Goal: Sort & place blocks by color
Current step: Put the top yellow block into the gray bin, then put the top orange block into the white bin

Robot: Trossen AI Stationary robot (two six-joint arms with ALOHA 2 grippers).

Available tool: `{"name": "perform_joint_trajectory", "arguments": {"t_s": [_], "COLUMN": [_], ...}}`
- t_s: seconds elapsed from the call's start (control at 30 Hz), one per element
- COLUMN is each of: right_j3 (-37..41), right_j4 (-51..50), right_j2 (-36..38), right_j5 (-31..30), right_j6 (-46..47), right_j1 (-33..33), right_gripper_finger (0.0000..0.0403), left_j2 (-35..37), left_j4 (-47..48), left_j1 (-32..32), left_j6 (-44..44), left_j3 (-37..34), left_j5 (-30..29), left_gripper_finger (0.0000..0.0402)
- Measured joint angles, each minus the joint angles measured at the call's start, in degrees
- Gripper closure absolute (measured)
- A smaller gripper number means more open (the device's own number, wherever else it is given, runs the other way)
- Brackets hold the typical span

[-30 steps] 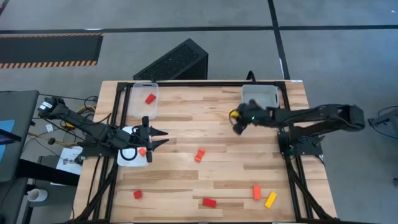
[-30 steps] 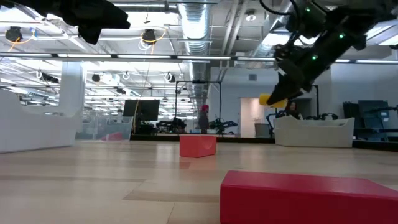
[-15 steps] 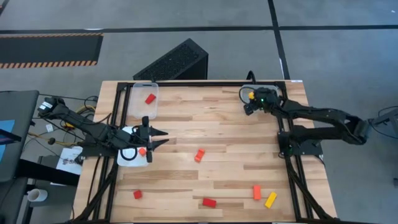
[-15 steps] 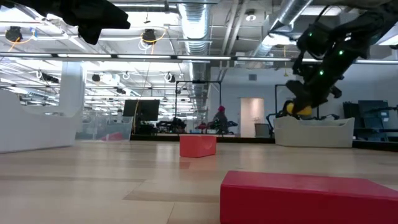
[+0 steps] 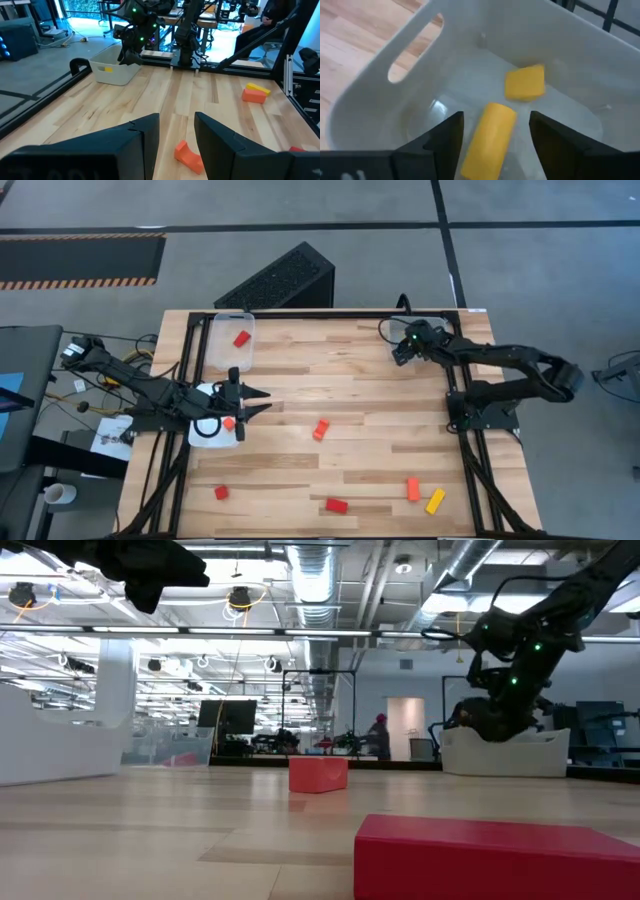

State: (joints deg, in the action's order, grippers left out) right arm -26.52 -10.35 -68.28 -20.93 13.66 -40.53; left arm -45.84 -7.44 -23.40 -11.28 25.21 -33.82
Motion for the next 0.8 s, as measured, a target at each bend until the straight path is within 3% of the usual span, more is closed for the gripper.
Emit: {"name": "perform_joint_trajectory", "arguments": {"t_s": [0.4,0.8], "right_j3": [0.0,-0.1], "right_j4": [0.0,0.2], "right_j2": [7.6,16.5], "right_j5": [4.6,12.1], "right_j6": [-2.4,-2.9], "right_j1": [5.6,26.4], "right_gripper_finger": [0.0143,0.0143], "left_j2": [0.0,-0.3], "left_j4": [0.0,-0.1], "left_j1": [0.1,0.6], "left_j6": [1.1,-0.3], "left_j3": [0.0,0.0], "left_j5": [-1.5,2.4], "left_gripper_finger": [0.029,0.029]}}
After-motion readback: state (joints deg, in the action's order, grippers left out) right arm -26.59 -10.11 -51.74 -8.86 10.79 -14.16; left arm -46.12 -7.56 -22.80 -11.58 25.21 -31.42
